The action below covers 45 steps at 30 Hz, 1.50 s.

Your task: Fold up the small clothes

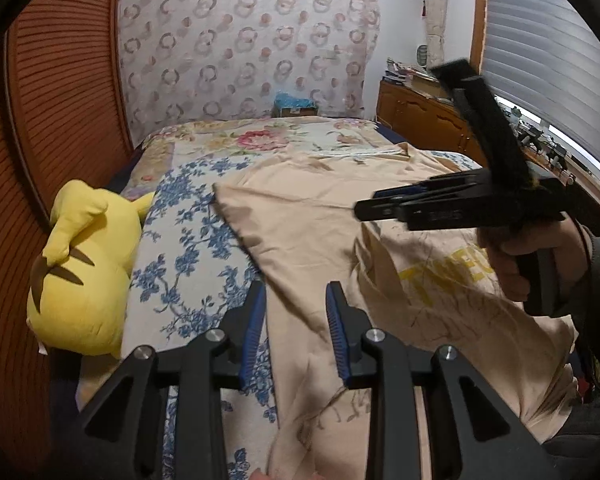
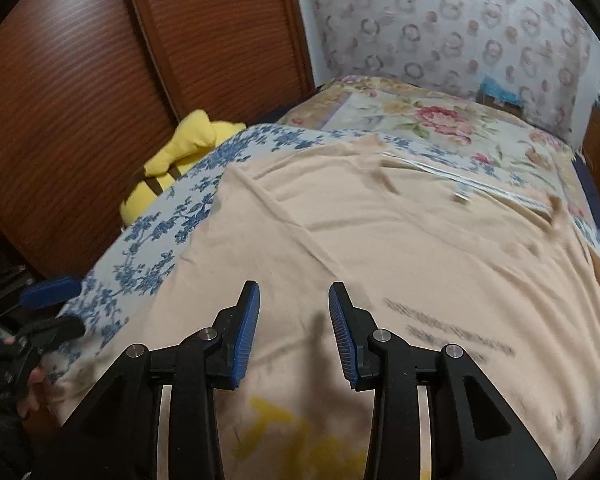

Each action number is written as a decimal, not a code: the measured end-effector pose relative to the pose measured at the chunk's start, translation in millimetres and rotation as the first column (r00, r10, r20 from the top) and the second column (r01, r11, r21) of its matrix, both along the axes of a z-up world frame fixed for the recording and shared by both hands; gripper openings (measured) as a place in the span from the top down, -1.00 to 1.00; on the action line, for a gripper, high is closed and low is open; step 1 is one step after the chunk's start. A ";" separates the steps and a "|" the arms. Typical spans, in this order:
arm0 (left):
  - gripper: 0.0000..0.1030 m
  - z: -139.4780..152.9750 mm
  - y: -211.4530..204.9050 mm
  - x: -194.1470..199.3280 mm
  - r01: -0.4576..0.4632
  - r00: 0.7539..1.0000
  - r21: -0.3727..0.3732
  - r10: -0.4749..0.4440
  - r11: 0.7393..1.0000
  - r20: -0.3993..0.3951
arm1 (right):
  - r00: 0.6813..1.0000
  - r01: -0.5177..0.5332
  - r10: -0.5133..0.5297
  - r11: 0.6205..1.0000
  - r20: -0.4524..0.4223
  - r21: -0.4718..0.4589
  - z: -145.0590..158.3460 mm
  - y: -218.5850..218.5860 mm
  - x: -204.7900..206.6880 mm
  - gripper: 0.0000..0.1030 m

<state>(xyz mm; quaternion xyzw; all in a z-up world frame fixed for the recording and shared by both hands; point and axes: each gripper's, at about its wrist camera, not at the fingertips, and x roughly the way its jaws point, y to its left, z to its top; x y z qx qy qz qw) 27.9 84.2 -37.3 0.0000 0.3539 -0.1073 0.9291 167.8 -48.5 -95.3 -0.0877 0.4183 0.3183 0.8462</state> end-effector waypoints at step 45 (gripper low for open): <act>0.44 -21.5 -12.1 14.8 0.014 0.998 -0.011 -0.014 1.000 -0.055 | 0.994 0.102 -0.100 0.995 0.051 -0.025 -3.4 -87.2 9.2 0.96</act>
